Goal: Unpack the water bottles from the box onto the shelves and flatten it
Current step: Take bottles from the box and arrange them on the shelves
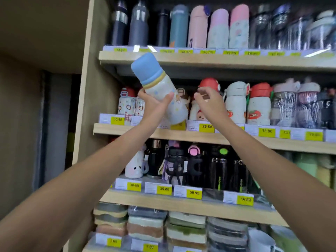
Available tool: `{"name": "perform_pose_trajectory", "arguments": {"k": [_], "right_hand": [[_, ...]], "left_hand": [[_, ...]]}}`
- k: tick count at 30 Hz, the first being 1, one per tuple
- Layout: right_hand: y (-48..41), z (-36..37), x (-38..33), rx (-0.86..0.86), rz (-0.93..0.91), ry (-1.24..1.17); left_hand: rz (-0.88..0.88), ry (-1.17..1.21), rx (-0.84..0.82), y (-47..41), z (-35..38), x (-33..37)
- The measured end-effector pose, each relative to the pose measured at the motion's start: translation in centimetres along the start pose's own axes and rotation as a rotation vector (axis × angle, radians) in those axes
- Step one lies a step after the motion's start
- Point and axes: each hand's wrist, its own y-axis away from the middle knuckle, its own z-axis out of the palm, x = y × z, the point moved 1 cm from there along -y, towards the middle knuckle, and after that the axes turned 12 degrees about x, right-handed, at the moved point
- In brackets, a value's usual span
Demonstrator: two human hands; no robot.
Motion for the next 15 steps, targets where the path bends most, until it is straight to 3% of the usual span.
{"name": "perform_pose_trajectory", "arguments": {"k": [6, 15], "right_hand": [[-1.7, 0.3, 4.3, 0.234, -0.052, 0.309], [-2.0, 2.8, 7.5, 0.234, 0.031, 0.447]], "left_hand": [[0.108, -0.027, -0.054, -3.1, 3.3, -1.3], [0.284, -0.23, -0.17, -4.0, 7.2, -4.8]]}}
